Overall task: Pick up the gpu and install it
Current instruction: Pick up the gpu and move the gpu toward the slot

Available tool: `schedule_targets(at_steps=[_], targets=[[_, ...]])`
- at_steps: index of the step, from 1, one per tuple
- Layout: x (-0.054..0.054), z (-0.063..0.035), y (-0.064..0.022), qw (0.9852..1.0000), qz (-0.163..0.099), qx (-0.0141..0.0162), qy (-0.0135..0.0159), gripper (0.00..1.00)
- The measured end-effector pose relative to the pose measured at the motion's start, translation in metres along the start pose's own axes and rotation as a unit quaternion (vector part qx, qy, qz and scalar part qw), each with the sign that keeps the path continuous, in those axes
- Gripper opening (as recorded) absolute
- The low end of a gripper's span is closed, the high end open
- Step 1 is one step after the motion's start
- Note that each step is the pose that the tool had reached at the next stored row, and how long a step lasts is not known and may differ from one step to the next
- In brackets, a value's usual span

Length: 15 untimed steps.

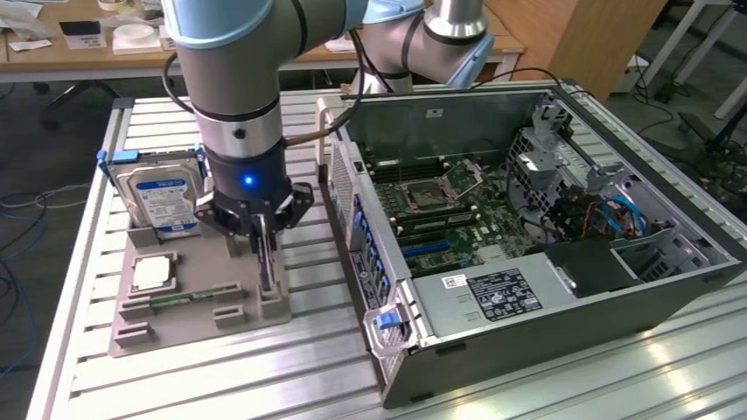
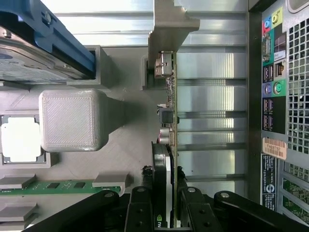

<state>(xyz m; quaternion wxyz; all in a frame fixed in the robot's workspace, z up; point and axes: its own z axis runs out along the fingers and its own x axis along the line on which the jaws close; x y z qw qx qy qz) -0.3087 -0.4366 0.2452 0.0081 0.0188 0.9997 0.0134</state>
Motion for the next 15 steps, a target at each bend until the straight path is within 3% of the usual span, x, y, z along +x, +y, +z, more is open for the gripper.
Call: schedule_targets(at_steps=[15], targets=[[-0.0002,-0.0062,0.0002,1.0000,0.000,0.0000,0.0000,0.28]])
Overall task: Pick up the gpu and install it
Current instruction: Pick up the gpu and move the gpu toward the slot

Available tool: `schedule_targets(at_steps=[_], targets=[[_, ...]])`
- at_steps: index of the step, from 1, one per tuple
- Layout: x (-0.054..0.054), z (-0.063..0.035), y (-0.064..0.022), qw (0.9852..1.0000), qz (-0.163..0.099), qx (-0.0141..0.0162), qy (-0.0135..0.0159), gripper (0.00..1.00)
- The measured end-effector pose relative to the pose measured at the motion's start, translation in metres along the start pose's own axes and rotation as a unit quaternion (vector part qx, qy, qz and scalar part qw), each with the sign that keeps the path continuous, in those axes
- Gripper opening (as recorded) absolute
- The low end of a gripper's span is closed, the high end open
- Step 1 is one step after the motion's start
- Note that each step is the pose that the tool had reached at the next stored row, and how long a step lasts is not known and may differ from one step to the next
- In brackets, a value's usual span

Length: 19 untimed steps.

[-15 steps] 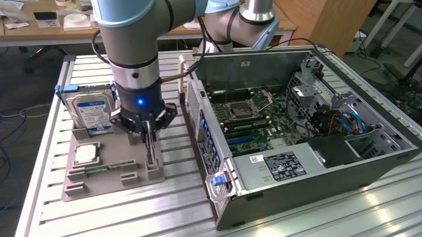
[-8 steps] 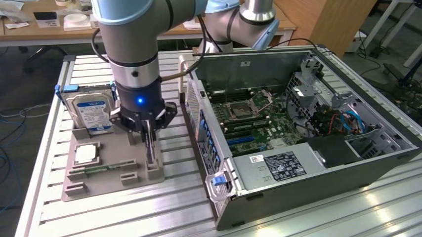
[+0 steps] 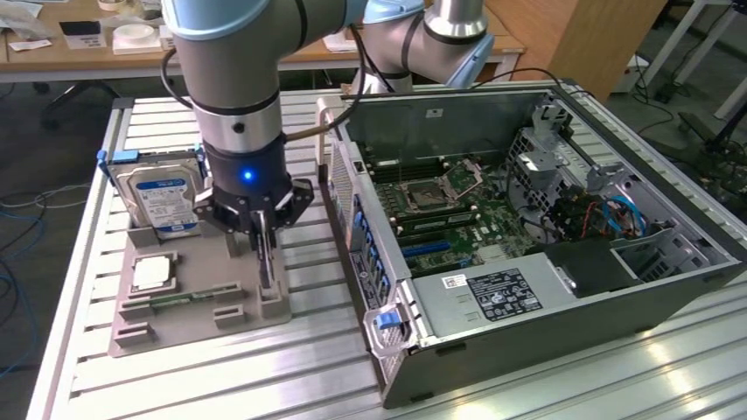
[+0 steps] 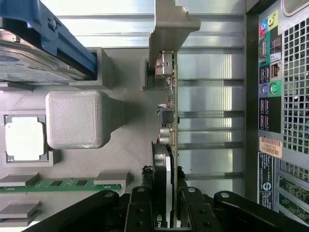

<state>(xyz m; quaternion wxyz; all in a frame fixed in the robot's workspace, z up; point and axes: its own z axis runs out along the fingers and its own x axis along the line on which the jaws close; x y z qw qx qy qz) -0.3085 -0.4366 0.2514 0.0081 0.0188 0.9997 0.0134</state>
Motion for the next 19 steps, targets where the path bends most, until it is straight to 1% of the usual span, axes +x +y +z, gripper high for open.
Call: schedule_targets(at_steps=[19], targets=[[0.000,-0.0145,0.0004,1.0000,0.000,0.0000,0.0001,0.28]])
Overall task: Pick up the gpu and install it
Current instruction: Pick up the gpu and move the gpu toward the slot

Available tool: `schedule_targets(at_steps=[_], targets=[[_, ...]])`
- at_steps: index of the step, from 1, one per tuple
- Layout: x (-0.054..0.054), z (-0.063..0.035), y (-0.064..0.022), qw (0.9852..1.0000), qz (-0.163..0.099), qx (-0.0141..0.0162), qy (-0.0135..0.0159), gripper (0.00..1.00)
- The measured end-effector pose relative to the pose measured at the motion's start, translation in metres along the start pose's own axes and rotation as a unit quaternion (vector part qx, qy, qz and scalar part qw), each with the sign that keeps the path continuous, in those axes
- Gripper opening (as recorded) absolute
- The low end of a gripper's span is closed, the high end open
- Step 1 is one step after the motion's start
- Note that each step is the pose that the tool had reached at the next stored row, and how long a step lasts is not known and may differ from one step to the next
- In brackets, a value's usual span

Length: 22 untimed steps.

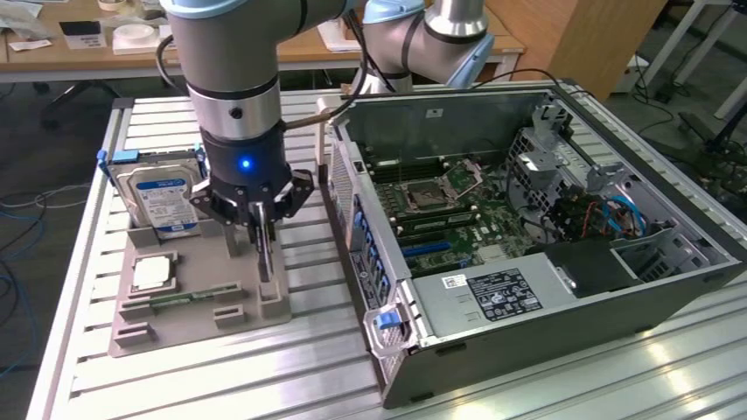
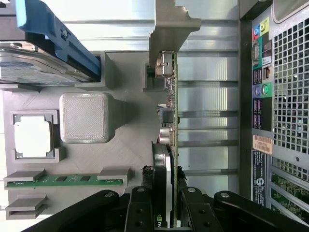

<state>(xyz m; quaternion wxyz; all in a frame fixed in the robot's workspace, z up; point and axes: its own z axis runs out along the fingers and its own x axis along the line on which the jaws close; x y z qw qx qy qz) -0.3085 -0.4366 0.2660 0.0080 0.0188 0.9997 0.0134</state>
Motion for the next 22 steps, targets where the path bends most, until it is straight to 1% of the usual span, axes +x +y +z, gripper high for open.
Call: schedule_targets(at_steps=[12,22], targets=[[0.000,-0.0048,0.0001,1.0000,0.000,0.0000,0.0001,0.28],[0.000,-0.0111,0.0003,1.0000,0.000,0.0000,0.0001,0.28]])
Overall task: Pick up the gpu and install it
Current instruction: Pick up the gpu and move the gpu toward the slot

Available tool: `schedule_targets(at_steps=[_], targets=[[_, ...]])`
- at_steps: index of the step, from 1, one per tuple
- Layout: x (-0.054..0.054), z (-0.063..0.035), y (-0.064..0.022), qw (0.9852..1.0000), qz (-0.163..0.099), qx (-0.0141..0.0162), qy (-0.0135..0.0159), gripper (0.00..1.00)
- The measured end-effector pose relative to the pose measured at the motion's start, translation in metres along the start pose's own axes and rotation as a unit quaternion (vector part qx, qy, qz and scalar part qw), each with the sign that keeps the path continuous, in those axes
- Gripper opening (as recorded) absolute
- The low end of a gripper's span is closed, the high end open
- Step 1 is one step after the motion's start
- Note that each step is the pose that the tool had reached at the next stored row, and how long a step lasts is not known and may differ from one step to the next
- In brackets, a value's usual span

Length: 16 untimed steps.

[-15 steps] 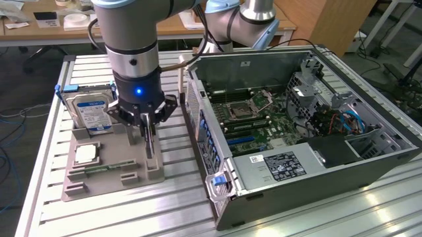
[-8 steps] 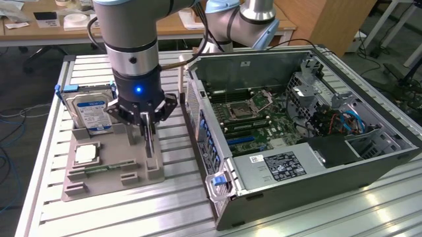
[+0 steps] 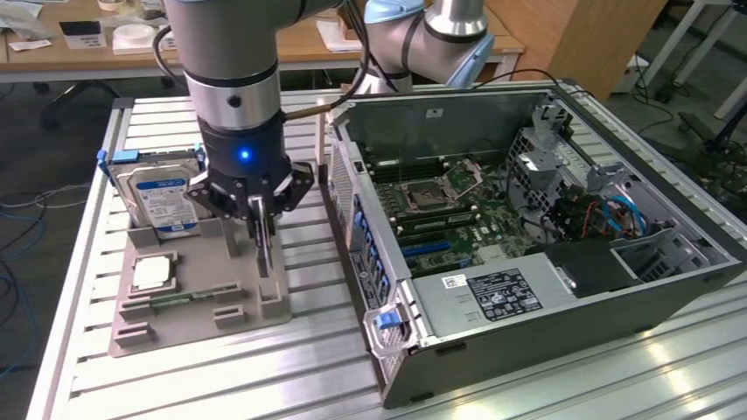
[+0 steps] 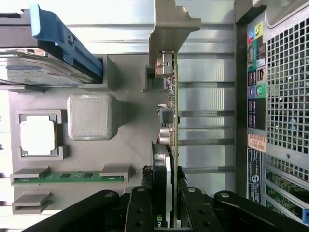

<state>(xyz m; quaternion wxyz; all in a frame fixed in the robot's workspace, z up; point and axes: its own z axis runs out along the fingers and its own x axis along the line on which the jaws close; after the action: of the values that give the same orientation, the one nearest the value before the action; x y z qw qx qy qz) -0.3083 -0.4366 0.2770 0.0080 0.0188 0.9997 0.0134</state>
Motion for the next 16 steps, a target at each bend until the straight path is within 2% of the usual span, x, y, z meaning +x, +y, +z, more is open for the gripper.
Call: schedule_targets(at_steps=[16], targets=[[0.000,-0.0109,0.0003,1.0000,0.000,0.0000,0.0000,0.28]])
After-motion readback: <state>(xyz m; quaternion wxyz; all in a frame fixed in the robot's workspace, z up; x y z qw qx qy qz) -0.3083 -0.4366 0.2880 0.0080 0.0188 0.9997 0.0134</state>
